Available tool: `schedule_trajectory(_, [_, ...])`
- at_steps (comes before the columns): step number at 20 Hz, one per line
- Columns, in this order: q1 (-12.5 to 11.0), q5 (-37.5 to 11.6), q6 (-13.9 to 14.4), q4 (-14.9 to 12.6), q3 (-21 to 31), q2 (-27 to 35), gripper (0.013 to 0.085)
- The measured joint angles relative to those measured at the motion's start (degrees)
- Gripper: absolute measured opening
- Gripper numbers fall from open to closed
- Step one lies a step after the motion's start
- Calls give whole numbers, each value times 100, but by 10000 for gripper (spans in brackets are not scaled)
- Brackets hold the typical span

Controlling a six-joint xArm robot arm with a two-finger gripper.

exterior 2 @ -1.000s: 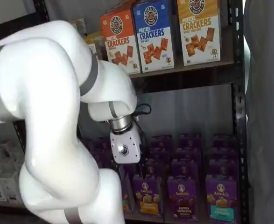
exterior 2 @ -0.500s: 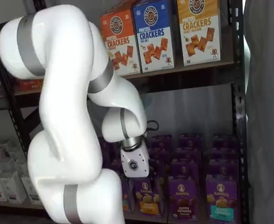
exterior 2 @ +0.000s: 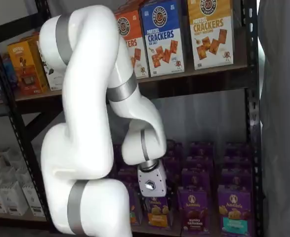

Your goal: Pick up the purple box with a brown patch in the center, on the bottom shelf, the fifth box from the left

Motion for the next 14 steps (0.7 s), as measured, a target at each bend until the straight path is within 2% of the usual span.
schedule_trajectory(4, [-100, -147, -128, 32, -312, 488, 850])
schedule_trajectory(6, [-179, -245, 69, -245, -503, 761, 850])
schedule_trajectory(7, [-228, -300, 269, -495, -603, 892, 850])
schedule_trajectory(8, [-251, -351, 338, -592, -696, 1012, 850])
schedule_trajectory(12, [-238, -248, 224, -471, -1089, 1402, 850])
schedule_trajectory(14, [-241, -289, 32, -279, -1273, 1600, 850])
